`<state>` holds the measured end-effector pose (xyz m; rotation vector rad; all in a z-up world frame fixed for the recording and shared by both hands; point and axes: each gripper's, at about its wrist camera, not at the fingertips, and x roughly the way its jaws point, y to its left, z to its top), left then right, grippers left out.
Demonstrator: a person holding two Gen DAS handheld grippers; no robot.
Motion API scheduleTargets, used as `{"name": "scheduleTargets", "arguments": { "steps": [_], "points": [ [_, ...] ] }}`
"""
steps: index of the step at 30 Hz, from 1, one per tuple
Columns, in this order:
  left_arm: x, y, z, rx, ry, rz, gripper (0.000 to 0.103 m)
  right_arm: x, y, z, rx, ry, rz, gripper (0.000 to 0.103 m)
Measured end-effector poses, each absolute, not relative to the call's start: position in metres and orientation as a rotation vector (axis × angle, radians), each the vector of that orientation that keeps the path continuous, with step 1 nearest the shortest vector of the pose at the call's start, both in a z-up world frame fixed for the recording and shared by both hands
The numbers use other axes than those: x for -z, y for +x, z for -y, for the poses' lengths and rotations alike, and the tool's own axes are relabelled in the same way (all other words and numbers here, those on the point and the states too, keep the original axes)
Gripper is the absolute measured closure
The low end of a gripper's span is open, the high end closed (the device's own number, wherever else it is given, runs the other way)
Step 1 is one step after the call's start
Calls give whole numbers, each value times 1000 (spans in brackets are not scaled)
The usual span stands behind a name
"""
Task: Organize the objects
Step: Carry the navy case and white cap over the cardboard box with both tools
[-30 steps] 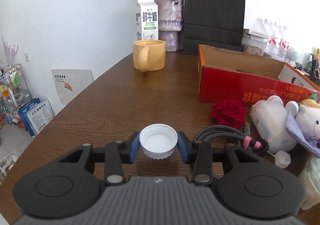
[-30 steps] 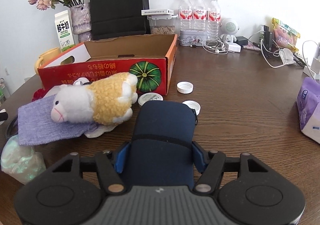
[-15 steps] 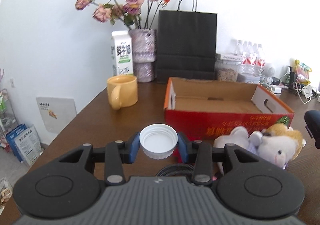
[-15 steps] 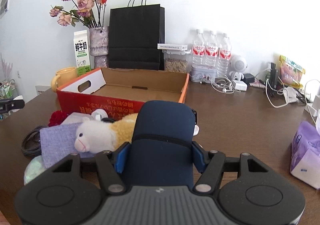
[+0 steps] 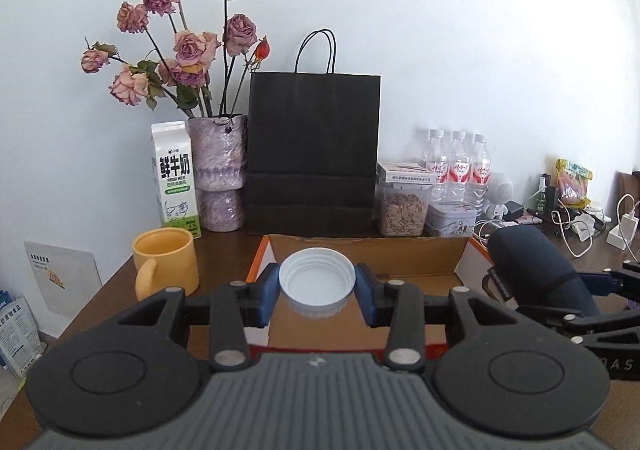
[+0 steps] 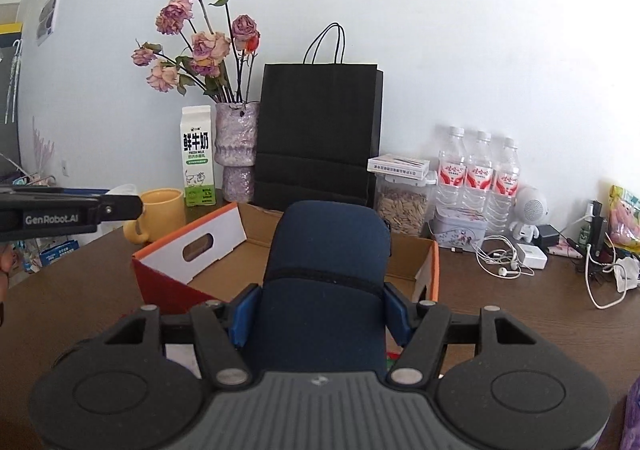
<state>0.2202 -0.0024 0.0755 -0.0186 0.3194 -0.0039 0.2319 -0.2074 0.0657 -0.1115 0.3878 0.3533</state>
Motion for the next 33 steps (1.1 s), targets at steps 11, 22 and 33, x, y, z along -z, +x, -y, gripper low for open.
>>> {"name": "scheduleTargets", "arguments": {
  "steps": [11,22,33],
  "points": [
    [-83,279,27,8,-37,-312,62,-58,312,176,-369,-67,-436,40],
    [-62,351,31,-59,-70,-412,62,-40,377,156,-328,-100,-518,40],
    [-42,395,29,-81,-52,-548,62,-28,414,152,-289,-114,-632,40]
  ]
}}
